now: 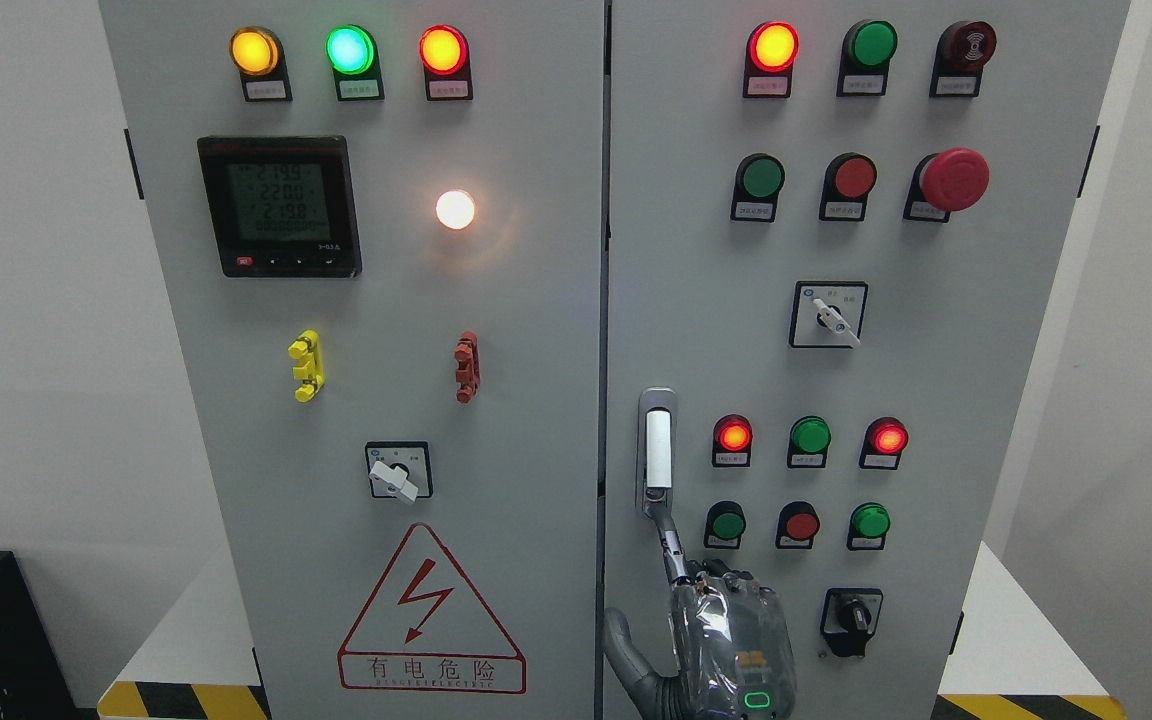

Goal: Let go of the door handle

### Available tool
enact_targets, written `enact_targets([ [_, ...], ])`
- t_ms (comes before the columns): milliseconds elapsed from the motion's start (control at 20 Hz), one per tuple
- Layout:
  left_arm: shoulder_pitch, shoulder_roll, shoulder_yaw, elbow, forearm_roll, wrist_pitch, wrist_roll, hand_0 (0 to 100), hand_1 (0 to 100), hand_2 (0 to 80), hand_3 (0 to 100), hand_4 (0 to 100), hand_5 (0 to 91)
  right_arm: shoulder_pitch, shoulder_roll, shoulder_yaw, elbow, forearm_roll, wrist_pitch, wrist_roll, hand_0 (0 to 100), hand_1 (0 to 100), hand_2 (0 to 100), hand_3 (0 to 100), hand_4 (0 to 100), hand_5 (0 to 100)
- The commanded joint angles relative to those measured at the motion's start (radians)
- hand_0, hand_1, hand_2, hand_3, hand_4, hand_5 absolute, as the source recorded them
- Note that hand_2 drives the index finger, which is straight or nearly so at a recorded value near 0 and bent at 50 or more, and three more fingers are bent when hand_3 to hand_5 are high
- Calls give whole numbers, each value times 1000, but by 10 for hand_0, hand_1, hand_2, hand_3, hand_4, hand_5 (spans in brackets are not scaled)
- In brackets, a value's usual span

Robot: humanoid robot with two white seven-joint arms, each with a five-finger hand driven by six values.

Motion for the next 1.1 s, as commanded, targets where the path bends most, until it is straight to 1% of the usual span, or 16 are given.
enact_targets([
  [0, 0, 0, 0, 0, 0, 3, -4, 0, 0, 43, 104, 4, 0, 4, 0, 0, 14, -1, 0, -6, 432, 234, 0, 747, 696, 670],
  [1052, 0, 0, 0, 0, 0, 2, -4, 0, 0, 43, 104, 5, 0, 4, 0, 9, -45, -4, 0, -8, 431, 234, 0, 750, 699, 676],
])
